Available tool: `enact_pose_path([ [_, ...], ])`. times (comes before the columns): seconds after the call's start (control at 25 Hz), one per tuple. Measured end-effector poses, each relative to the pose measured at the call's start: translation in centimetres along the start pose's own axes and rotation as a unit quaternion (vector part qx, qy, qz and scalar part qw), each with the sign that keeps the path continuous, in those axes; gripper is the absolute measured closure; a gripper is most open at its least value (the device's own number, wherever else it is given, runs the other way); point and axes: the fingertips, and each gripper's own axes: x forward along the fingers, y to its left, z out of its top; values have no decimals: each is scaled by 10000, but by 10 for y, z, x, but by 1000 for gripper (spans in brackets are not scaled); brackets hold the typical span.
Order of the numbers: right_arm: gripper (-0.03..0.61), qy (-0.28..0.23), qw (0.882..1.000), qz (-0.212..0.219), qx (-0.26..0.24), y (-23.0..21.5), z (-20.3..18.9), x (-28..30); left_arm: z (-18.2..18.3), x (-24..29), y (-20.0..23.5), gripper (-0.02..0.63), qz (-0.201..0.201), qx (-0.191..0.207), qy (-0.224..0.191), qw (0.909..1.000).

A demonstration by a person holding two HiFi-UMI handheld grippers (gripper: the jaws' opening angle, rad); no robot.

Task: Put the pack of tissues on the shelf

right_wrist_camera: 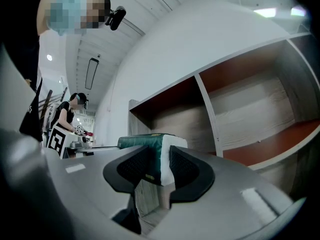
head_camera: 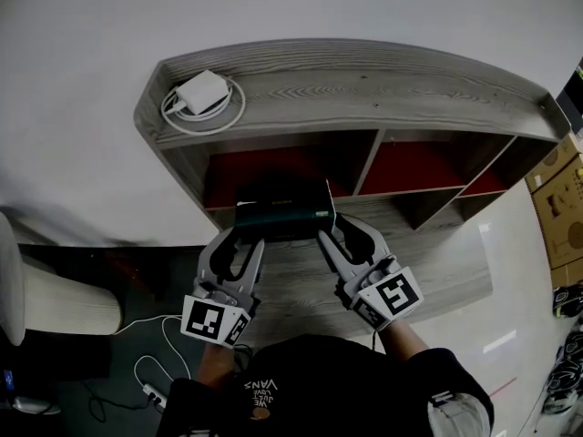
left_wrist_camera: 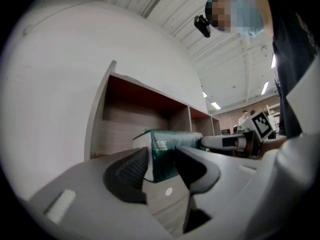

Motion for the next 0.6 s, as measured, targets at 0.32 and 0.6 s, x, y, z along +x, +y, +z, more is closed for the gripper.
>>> enact_pose_path([
  [0.32, 448, -178, 9998, -37, 2, -1, 14, 6, 12, 7, 4, 420, -55, 152, -59, 9999],
  [0.6, 448, -195, 9996, -179, -122, -14, 15, 14, 10, 19, 9, 420, -63, 204, -69, 9997],
])
